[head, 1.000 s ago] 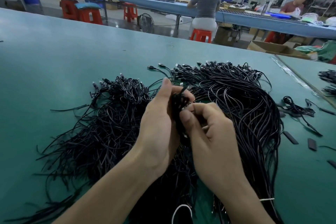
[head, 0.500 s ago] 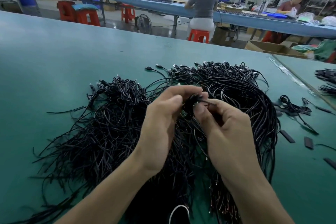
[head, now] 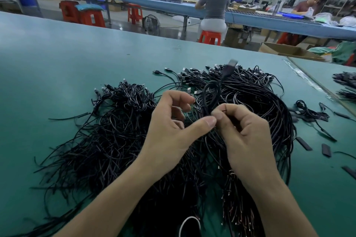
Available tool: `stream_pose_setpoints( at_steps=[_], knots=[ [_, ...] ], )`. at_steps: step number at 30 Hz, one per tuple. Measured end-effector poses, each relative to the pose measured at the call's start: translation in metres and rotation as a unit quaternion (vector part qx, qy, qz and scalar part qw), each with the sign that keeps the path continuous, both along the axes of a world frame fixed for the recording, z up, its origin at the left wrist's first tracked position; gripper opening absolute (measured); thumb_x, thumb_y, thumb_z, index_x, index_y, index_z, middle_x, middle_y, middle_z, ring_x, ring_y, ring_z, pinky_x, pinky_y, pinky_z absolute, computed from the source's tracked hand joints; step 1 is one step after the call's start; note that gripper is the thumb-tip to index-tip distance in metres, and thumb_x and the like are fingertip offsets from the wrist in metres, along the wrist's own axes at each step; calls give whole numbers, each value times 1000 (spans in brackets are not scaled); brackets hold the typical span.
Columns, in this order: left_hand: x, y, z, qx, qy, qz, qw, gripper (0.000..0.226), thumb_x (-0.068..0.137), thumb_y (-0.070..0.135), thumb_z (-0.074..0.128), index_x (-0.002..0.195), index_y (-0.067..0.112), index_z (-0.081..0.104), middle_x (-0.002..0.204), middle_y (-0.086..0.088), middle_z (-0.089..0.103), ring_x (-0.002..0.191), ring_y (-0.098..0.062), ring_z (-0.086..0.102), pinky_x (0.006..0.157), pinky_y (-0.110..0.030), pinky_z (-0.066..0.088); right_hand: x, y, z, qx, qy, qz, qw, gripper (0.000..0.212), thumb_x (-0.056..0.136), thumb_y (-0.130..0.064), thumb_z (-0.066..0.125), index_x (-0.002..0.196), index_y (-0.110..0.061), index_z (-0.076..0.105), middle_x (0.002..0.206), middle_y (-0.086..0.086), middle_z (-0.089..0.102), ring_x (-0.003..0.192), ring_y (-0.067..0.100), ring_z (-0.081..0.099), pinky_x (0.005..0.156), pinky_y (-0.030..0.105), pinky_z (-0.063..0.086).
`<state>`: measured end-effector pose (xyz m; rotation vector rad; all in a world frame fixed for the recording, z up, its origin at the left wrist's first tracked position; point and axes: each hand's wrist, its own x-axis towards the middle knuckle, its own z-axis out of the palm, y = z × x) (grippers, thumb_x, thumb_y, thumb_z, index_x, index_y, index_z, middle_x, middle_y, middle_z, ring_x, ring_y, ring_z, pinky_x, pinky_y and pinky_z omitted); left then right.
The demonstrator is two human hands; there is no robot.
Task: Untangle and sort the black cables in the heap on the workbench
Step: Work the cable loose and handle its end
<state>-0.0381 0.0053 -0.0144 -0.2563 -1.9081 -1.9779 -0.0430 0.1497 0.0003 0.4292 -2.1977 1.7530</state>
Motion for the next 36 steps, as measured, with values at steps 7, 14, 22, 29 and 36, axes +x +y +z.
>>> stream_pose_setpoints(
  at_steps=[7, 14, 22, 29, 36],
  knots=[
    [0, -4, 0, 3, 6, -26, 1000, 22, 83, 9, 78, 84, 7, 56, 60, -9, 60, 51, -19, 55, 47, -28, 45, 4, -3, 5, 37, 18, 45, 998, 11, 85, -37, 62, 78, -31, 68, 80, -11, 63, 73, 3, 59, 66, 11, 43],
    [-5, -8, 11, 104, -32, -52, 993, 39, 91, -15, 44, 82, 13, 70, 95, -6, 77, 90, -21, 73, 75, -22, 56, 1, -4, -4, 79, -15, 52, 995, 14, 93, -13, 66, 86, -25, 71, 82, -15, 60, 76, -2, 59, 68, 7, 42],
    [2, -2, 11, 191, -36, -133, 972, 25, 98, 32, 44, 91, 15, 60, 95, -9, 77, 94, -17, 71, 84, -25, 51, 0, -4, -5, 103, 11, 6, 995, 11, 92, -13, 68, 95, -21, 74, 85, -12, 59, 79, 1, 60, 66, 7, 43],
    [5, 2, 5, 23, 11, -54, 998, 39, 70, 25, 86, 96, 26, 59, 93, 14, 71, 86, -6, 61, 79, -23, 51, 0, 4, 1, 67, 35, -16, 997, 13, 95, -17, 62, 88, -26, 69, 90, -13, 59, 77, 5, 60, 62, 11, 45],
    [1, -2, 4, -68, -99, 2, 993, 36, 75, 39, 82, 90, 19, 56, 60, 2, 64, 44, -9, 52, 44, -18, 40, 3, -1, 3, 70, 73, -19, 995, 14, 94, -14, 64, 86, -24, 69, 88, -13, 59, 75, 0, 59, 65, 6, 42]
  ],
)
